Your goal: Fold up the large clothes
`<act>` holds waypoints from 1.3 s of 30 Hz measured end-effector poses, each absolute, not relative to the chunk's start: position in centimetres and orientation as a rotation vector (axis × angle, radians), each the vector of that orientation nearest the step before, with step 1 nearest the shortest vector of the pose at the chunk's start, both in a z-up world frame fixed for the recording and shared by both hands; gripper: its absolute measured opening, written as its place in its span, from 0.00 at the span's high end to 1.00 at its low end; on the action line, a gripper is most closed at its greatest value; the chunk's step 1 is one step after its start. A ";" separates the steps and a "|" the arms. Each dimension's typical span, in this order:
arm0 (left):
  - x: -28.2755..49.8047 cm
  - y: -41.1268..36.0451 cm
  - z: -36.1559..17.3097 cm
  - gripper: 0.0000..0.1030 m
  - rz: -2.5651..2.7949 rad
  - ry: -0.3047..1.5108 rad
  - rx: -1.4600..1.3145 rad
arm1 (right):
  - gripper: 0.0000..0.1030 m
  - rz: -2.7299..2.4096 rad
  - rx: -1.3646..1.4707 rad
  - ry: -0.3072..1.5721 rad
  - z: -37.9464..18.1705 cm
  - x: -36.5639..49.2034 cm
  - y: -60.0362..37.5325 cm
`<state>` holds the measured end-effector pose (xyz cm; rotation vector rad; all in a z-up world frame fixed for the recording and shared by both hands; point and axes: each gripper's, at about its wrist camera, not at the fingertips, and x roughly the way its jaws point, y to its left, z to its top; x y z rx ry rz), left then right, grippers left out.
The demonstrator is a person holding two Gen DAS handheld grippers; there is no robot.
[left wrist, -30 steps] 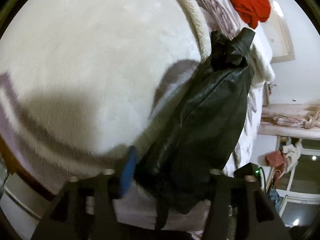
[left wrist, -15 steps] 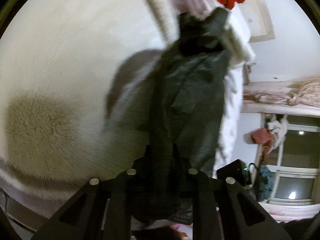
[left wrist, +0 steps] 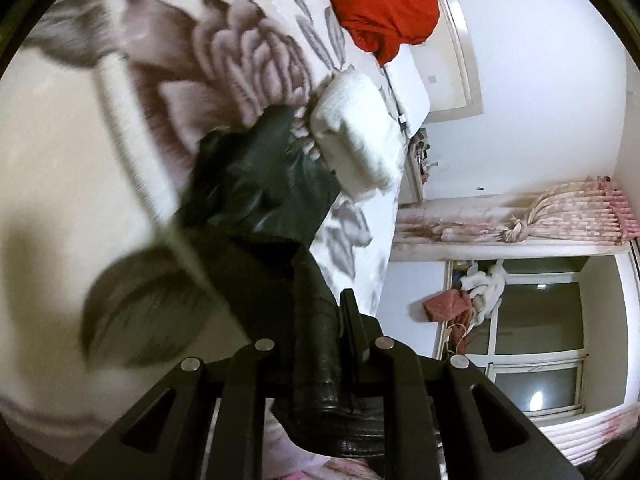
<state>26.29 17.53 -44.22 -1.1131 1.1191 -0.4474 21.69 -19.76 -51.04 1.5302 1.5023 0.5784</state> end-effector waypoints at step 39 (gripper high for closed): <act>21.0 20.0 -54.0 0.74 -0.064 1.438 -1.149 | 0.84 0.599 1.273 1.984 -60.1 30.2 -15.9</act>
